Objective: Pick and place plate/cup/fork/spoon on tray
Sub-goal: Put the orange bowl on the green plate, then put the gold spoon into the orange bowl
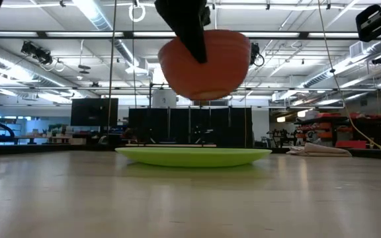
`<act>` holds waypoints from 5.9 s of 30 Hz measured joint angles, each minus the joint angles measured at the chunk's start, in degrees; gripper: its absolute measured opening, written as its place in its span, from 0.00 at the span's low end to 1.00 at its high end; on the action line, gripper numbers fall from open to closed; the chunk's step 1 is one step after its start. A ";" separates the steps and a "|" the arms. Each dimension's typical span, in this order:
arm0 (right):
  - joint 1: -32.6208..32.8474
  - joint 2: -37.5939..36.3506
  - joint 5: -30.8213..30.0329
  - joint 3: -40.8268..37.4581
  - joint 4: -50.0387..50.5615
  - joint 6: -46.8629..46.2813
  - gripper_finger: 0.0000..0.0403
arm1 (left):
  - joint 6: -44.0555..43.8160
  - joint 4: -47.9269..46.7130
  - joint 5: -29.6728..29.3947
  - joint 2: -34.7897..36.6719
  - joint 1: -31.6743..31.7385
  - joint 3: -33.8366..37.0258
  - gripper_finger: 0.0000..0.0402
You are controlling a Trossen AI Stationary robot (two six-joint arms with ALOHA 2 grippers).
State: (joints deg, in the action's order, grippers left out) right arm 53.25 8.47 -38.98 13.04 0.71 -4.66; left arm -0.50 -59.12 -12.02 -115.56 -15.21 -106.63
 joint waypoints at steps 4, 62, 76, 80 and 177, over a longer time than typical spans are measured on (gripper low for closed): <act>0.00 0.00 0.00 0.02 0.53 -1.80 0.01 | -0.22 -0.36 1.33 -2.31 -1.75 -0.41 0.02; 0.00 0.09 0.00 0.04 2.91 -3.18 0.01 | -6.43 2.80 1.11 -7.23 3.58 7.70 0.39; 0.00 0.09 0.00 0.04 2.91 -3.16 0.01 | -9.78 -7.84 1.41 -7.12 3.79 -3.38 0.40; 0.01 0.09 0.00 0.04 2.90 -3.16 0.01 | -15.83 -15.95 1.34 -6.96 3.79 -7.96 0.41; 0.02 0.07 0.04 4.57 3.19 9.37 0.01 | -131.00 -0.14 23.88 9.60 -38.33 40.71 0.24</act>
State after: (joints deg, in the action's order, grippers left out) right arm 53.28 8.54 -38.94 17.61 3.90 4.71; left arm -131.50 -59.26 11.86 -105.95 -53.54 -65.92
